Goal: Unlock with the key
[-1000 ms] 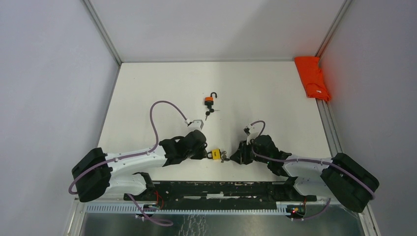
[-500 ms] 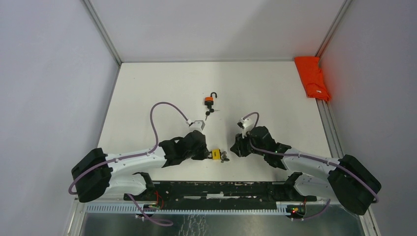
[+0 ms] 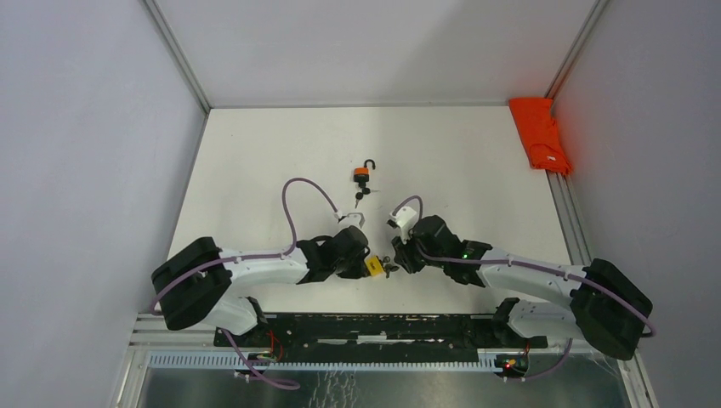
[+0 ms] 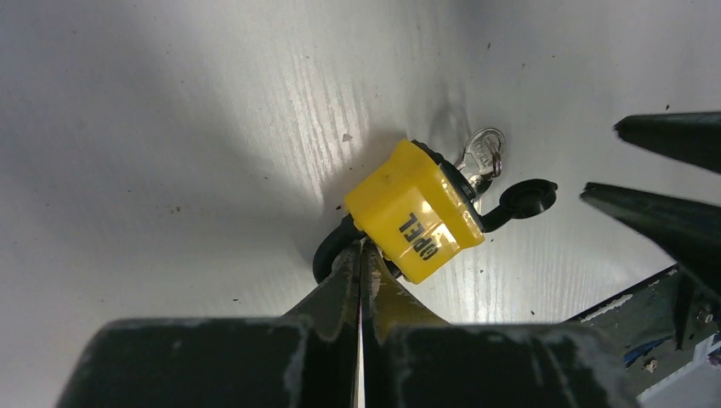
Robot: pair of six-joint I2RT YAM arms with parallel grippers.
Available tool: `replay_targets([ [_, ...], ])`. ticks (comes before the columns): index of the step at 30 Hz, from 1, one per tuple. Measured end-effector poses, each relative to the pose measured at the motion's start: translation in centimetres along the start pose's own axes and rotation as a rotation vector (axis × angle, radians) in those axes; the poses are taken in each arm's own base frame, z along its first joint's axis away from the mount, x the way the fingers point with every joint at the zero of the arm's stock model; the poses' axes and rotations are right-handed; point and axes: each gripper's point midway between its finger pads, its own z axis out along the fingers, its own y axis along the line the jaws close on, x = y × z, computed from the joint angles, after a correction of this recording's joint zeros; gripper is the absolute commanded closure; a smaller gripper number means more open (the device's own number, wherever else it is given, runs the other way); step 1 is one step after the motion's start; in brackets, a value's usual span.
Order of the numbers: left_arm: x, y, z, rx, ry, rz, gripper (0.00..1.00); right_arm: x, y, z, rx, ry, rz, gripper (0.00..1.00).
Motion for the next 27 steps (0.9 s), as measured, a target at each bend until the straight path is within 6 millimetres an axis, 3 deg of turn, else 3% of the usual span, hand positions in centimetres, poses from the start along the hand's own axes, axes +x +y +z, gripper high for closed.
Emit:
replay_targets([
  [8,-0.6,0.1,0.3,-0.012,-0.021,0.029,0.98,1.4,0.1,1.0,0.039,0.079,-0.114,0.71],
  [17,-2.0,1.7,0.8,-0.047,-0.040,0.039,0.98,0.1,0.4,1.5,0.070,0.064,-0.191,0.71],
  [27,-3.2,2.5,1.2,-0.062,-0.057,0.076,0.98,0.1,1.9,2.6,0.035,0.048,-0.232,0.70],
])
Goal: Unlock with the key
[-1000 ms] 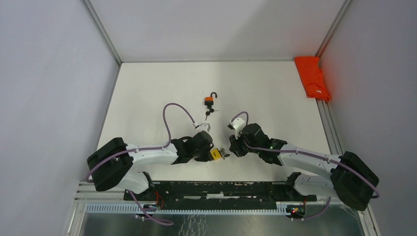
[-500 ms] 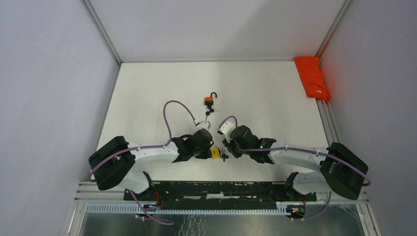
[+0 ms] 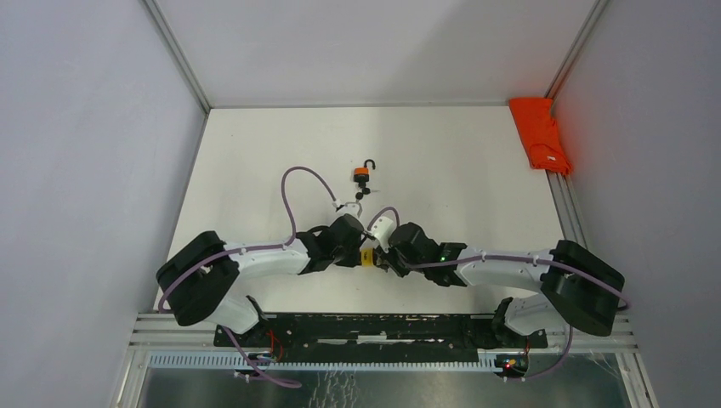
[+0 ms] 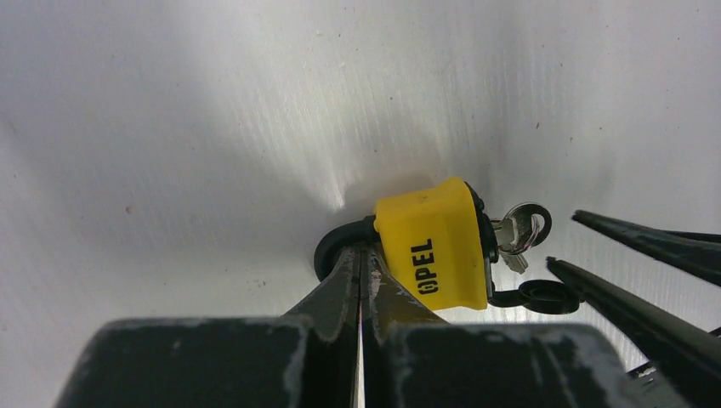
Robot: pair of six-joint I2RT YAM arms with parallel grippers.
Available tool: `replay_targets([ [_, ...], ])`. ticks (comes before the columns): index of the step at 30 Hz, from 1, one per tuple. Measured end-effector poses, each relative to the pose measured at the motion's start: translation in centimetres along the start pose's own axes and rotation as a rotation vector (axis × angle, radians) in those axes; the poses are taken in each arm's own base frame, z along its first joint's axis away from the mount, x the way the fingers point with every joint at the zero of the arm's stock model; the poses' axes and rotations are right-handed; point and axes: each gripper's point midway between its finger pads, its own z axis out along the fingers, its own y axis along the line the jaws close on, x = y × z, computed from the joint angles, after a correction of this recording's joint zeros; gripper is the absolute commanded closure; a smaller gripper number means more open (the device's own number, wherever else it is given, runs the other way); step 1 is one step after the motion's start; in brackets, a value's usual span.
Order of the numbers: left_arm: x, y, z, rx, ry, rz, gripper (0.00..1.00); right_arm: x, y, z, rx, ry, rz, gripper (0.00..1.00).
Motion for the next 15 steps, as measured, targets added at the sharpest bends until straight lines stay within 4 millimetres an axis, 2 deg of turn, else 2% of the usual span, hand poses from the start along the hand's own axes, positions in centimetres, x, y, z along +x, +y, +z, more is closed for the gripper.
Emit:
replay_targets([
  [7,-0.7,0.0,0.5,0.006,-0.016,0.009,0.98,0.6,0.5,0.9,0.004,0.024,-0.024,0.66],
  [15,-1.0,0.1,0.6,0.015,-0.019,0.014,0.98,0.1,-0.5,1.2,0.071,0.003,-0.037,0.61],
])
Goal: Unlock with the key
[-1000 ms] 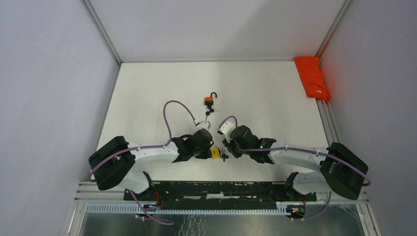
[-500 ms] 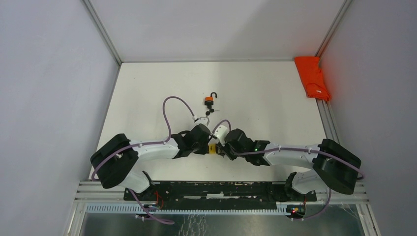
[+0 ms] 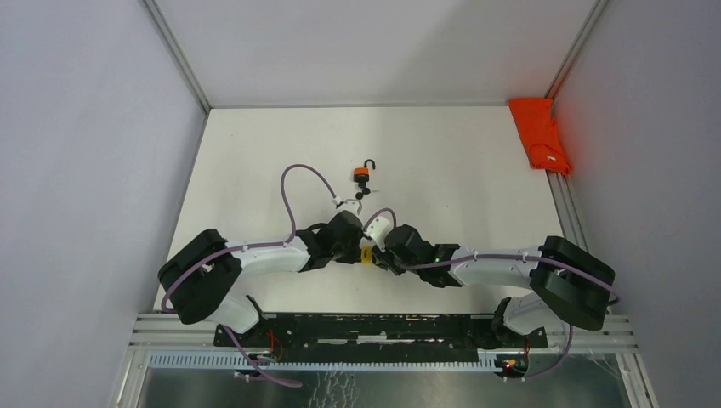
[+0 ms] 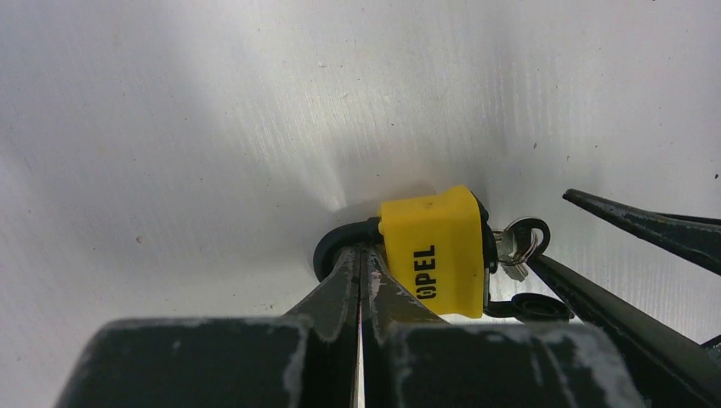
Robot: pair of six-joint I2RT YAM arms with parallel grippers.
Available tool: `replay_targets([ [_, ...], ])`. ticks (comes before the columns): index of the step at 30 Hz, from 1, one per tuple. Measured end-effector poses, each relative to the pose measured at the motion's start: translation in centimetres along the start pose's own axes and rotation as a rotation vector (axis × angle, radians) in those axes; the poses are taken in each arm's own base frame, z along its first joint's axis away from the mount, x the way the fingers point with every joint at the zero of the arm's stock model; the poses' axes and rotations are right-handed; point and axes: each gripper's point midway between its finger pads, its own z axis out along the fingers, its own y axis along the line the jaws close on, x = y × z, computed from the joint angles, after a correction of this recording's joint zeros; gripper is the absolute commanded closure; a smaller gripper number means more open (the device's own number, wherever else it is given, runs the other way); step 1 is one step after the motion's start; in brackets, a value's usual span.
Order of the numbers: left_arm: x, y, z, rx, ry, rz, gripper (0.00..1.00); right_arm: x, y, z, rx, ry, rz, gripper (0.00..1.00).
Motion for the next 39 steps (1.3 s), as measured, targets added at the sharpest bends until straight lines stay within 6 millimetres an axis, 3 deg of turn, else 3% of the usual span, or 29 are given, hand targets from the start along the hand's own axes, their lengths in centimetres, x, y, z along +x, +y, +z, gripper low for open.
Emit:
replay_targets([
  [12,-0.1,0.1,0.1,0.123,-0.009,-0.052,0.98,-1.8,0.4,0.5,-0.001,-0.108,-0.022,0.60],
  [27,0.1,-0.1,-0.5,0.191,0.002,-0.058,0.98,-0.2,0.1,1.7,0.029,-0.067,-0.082,0.61],
  [34,0.1,-0.1,-0.6,0.210,0.008,-0.021,0.98,-0.6,0.1,2.4,0.038,-0.070,-0.095,0.62],
  [37,0.0,0.2,-0.5,0.205,0.004,-0.015,0.98,-0.9,0.1,2.7,0.042,-0.065,-0.105,0.67],
  [39,-0.1,0.3,-0.4,0.203,0.000,-0.010,0.98,-1.1,0.1,3.0,0.042,-0.056,-0.115,0.75],
])
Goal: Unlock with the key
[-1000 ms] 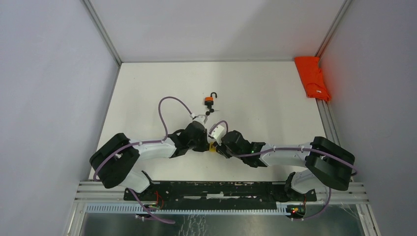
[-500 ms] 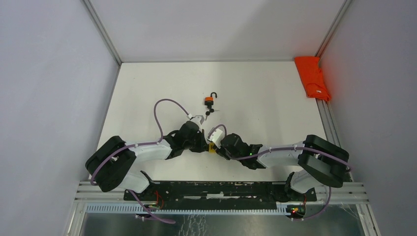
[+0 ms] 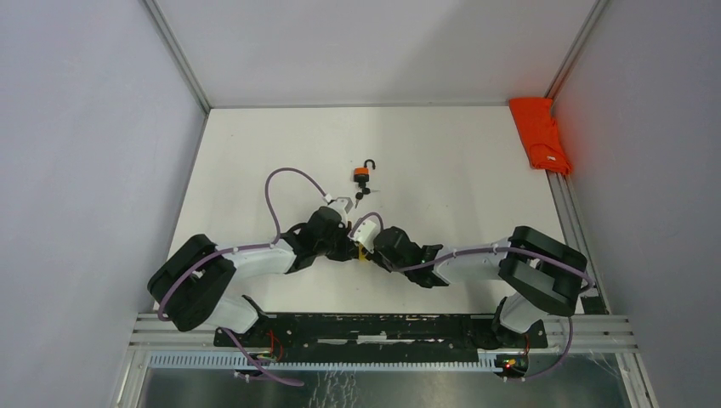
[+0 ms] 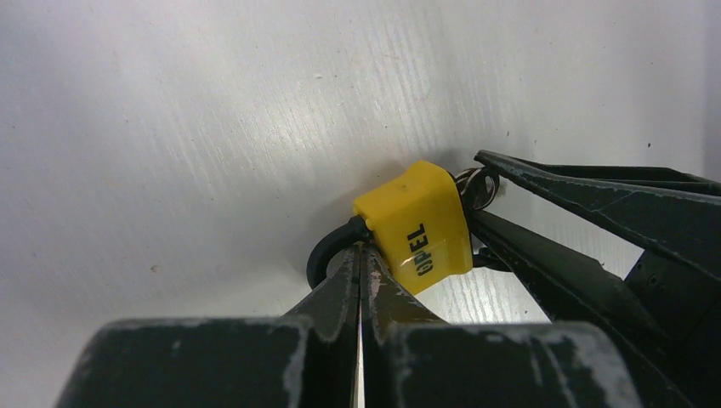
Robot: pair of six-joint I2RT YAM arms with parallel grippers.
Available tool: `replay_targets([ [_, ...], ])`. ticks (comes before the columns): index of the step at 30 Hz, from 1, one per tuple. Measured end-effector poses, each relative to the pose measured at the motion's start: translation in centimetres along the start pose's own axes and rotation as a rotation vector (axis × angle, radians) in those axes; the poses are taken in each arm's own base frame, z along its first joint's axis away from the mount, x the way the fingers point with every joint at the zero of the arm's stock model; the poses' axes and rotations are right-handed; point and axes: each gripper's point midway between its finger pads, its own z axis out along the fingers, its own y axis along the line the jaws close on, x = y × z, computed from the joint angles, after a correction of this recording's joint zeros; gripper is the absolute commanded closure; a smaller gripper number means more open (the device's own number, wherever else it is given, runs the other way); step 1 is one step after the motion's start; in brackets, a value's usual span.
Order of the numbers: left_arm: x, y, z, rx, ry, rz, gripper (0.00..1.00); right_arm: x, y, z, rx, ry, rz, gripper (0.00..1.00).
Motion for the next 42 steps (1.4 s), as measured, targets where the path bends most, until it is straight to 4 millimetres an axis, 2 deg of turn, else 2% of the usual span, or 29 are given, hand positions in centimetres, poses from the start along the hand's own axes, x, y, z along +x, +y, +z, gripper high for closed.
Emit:
replay_targets([
  [4,-0.3,0.2,0.1,-0.005,-0.006,0.011,0.98,-0.2,-0.1,0.5,0.009,0.025,-0.012,0.90],
  [11,-0.7,0.6,0.1,-0.017,-0.015,0.022,0.98,-0.3,-0.4,0.8,0.023,0.039,-0.007,0.97],
  [17,-0.7,0.7,0.1,-0.017,-0.016,0.041,0.98,-0.4,-0.7,1.0,0.004,0.038,0.033,1.00],
  [29,-0.7,0.7,0.0,-0.013,-0.011,0.071,0.98,-0.6,0.0,0.8,-0.172,0.054,0.188,1.00],
  [39,-0.3,1.2,-0.6,-0.028,0.012,0.101,0.98,-1.6,1.7,-0.4,-0.408,0.054,0.436,1.00],
  [42,-0.3,1.3,-0.7,-0.028,0.012,0.115,0.98,-1.7,3.0,-1.2,-0.489,0.073,0.485,1.00],
])
